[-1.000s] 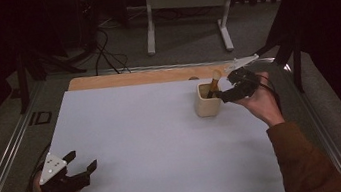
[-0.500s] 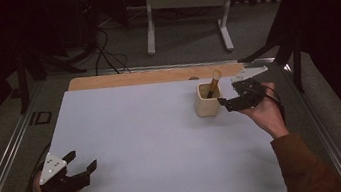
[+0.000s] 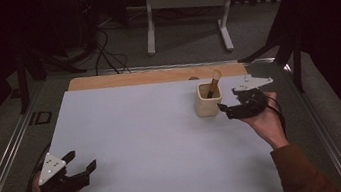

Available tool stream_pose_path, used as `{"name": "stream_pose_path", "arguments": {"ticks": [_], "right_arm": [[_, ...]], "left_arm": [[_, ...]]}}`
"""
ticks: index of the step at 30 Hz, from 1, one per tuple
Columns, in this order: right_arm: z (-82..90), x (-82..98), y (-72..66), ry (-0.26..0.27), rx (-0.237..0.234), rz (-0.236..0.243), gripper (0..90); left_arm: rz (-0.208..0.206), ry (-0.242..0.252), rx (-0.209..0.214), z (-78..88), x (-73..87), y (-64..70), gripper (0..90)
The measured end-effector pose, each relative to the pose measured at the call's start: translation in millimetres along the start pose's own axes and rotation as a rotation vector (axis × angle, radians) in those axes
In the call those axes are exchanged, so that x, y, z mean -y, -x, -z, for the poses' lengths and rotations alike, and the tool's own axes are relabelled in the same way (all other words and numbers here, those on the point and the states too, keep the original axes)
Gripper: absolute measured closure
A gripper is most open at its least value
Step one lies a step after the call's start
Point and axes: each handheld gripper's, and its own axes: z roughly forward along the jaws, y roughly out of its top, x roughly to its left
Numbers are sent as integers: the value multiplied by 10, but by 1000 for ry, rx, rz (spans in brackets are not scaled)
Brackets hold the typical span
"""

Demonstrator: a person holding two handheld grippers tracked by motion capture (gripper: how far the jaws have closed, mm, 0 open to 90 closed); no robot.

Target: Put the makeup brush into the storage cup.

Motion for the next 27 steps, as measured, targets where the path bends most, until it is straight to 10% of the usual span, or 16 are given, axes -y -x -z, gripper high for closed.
{"name": "stream_pose_path", "arguments": {"ticks": [27], "right_arm": [[127,440,-293,89,21,-55,221]], "left_arm": [[-5,0,-1,-1,-1,4,205]]}}
